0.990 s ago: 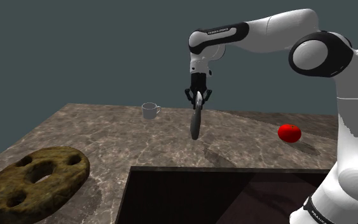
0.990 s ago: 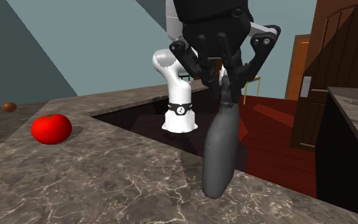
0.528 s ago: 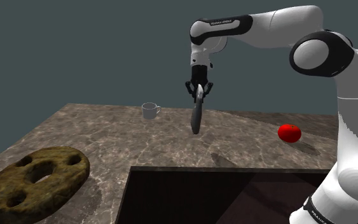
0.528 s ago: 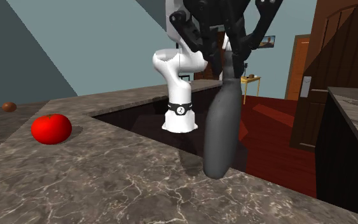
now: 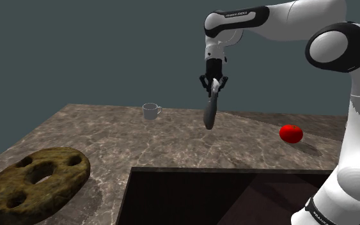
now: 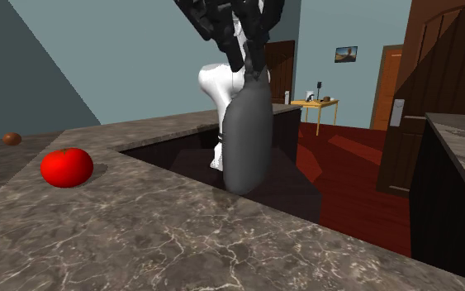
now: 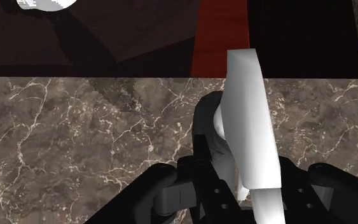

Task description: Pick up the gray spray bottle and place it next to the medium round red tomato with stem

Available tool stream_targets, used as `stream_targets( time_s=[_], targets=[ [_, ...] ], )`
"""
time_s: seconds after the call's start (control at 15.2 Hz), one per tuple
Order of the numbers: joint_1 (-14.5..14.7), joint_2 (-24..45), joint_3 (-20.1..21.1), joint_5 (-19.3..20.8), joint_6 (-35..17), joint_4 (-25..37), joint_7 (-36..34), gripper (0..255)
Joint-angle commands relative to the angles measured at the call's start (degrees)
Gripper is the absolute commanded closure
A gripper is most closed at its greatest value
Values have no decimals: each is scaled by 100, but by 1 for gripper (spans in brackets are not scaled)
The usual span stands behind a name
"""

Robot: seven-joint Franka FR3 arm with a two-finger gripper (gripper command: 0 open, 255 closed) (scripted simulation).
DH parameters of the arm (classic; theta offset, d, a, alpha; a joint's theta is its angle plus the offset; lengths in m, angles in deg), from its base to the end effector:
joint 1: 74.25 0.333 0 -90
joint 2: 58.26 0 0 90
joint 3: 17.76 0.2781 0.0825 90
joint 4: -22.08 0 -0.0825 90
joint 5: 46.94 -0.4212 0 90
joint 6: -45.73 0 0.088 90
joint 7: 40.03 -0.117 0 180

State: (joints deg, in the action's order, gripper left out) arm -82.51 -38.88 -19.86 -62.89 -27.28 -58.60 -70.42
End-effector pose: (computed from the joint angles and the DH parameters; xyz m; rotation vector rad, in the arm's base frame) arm 0.6223 -0.0727 0.4363 -2.6944 0.9753 0.7468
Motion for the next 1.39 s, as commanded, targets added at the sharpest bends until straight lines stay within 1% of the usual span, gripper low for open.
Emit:
stream_targets(
  time_s=[0.0, 0.33, 0.66, 0.99, 1.32],
  targets=[
    [-134, -188, -85, 78, 113, -136, 209, 255],
    [-465, -581, -313, 309, 373, -392, 749, 255],
    [-803, -834, -559, 575, 677, -444, 1324, 255],
    [-1150, -943, -817, 863, 1007, -302, 1946, 255],
    [-1519, -897, -1079, 1157, 1353, 40, 2624, 255]
  ],
)
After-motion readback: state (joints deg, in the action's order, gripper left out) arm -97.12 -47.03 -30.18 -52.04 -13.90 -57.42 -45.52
